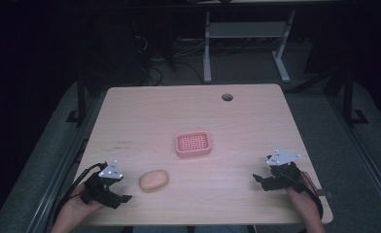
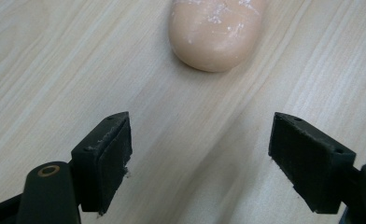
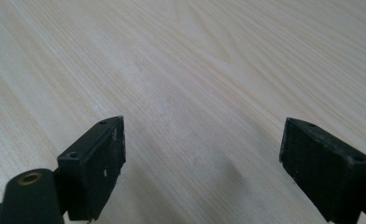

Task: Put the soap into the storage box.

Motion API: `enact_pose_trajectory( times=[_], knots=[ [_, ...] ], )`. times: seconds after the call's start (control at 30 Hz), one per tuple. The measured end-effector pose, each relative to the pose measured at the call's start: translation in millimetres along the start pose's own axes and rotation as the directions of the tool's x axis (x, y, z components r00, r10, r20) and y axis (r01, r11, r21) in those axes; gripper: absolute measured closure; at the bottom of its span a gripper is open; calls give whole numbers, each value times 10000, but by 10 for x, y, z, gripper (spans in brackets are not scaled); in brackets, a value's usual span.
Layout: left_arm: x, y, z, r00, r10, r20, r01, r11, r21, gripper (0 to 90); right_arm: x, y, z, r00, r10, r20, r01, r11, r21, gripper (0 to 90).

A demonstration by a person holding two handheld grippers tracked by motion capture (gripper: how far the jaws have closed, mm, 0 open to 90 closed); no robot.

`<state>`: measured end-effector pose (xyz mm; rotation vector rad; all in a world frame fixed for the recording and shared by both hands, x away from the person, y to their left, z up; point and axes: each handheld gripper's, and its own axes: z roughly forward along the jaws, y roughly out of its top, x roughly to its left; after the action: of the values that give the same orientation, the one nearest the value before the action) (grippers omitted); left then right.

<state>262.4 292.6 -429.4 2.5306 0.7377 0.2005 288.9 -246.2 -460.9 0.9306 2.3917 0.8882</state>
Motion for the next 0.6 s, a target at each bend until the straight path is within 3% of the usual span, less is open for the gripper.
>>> enact_pose_trajectory(
  times=[0.6],
  knots=[
    [-13, 137, 3, 9996, 258, 135, -260, 9995, 154, 210, 12, -6, -18, 9999, 125, 29, -125, 9999, -94, 138]
  ],
)
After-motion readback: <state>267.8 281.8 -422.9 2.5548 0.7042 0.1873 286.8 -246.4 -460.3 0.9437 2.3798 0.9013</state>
